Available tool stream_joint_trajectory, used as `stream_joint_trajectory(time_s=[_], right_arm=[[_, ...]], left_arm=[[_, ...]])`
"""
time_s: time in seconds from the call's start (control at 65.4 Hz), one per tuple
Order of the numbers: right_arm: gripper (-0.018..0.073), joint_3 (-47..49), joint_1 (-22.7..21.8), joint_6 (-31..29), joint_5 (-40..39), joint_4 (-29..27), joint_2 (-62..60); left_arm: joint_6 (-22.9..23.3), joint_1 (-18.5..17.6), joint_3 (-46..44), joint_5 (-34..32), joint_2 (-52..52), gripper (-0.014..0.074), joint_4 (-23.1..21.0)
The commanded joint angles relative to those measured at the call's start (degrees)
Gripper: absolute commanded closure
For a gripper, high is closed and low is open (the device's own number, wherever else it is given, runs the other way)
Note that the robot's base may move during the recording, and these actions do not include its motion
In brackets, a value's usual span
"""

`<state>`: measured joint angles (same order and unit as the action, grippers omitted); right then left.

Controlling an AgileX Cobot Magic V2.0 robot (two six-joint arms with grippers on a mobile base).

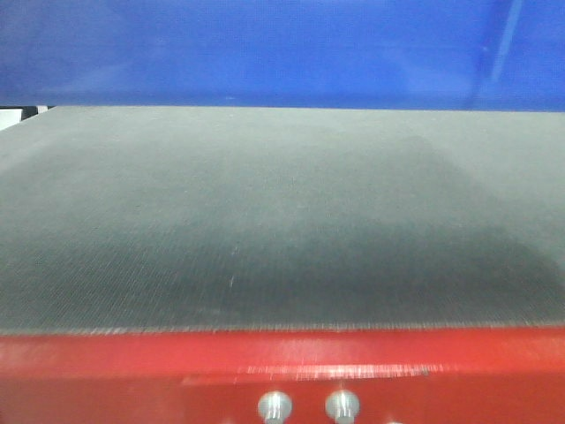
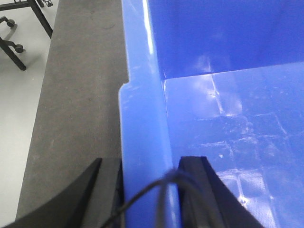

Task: Move blue bin to conveyor side
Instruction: 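Carry the blue bin with both grippers over the grey conveyor belt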

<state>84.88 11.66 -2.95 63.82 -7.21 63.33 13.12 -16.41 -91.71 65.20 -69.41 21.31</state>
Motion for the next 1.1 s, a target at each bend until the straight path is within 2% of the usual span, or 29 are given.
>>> stream_joint_trajectory(time_s=[0.0,0.825,1.085], right_arm=[[0.0637,0.93,-0.04,-1.61,-5.11,1.15,-1.09],[0.0637,0.93,-0.04,-1.61,-5.11,1.15,-1.09],[0.0637,0.93,-0.04,-1.61,-6.6,1.15,-1.08]], left_arm=[[-0.62,0.1,-0.68,-4.98,1.06,0.0606,4.89],[-0.62,0.1,-0.68,-4.98,1.06,0.0606,4.89],[-0.62,0.1,-0.68,-12.44,1.06,0.0606,4.89]])
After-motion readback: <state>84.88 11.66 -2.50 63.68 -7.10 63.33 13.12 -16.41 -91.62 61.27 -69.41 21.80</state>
